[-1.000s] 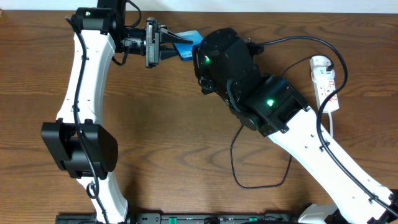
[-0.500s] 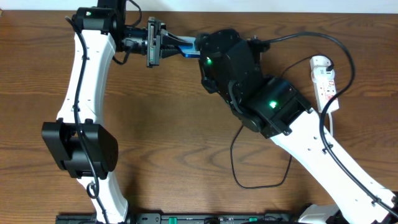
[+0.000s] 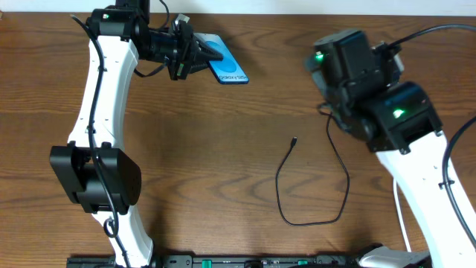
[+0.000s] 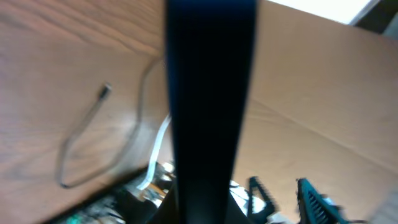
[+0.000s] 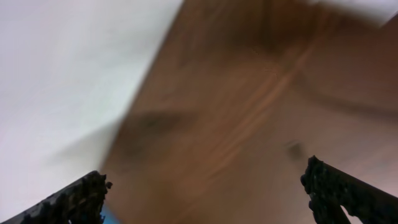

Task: Plug charger to phone and switch on socket
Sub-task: 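Release the phone from the right gripper and move it to the cable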

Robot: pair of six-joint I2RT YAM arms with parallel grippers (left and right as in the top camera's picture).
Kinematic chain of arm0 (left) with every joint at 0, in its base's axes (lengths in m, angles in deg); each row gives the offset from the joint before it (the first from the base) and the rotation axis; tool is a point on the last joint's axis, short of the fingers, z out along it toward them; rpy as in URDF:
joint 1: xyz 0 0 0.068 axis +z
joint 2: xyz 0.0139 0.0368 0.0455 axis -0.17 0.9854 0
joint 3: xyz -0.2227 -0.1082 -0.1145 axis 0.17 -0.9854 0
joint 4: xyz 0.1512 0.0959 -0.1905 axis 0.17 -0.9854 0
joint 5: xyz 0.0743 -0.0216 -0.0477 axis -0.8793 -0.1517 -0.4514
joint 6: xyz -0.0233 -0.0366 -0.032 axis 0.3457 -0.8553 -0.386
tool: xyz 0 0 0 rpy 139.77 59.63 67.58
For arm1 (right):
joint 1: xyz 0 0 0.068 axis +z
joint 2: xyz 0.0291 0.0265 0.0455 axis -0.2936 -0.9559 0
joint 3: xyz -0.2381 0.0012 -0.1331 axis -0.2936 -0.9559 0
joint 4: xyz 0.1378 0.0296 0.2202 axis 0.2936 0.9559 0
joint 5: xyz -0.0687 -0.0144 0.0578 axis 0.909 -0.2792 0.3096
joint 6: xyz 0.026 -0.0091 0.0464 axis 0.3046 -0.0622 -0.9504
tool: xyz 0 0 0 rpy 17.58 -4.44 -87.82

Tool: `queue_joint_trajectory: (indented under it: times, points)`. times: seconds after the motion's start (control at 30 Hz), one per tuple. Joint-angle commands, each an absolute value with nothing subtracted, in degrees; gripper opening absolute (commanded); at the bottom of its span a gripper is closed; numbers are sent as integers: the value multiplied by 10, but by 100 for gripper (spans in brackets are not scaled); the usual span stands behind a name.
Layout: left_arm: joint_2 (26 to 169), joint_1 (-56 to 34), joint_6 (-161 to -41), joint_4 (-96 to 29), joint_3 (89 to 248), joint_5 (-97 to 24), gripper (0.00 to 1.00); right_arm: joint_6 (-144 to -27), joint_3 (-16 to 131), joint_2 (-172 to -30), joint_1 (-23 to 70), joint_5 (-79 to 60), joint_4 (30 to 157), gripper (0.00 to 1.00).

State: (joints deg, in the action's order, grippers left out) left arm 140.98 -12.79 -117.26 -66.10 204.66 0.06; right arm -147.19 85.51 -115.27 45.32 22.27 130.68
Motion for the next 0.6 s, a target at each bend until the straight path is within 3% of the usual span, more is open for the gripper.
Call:
queue_joint_trajectory:
  times: [0.0, 0.27, 0.47, 0.57]
  points:
    - [1389, -128, -1076, -664, 2050, -59, 7, -1280, 835, -1165, 426, 232, 1350, 99]
    - [1389, -128, -1043, -677, 2049, -173, 8, -1245, 673, -1186, 423, 207, 1331, 99]
    - [1389, -128, -1043, -689, 2047, -202, 7, -1240, 528, -1186, 424, 48, 1193, 99]
    - [1389, -128, -1043, -693, 2041, -203, 7, -1174, 469, -1186, 424, -2, 1100, 98]
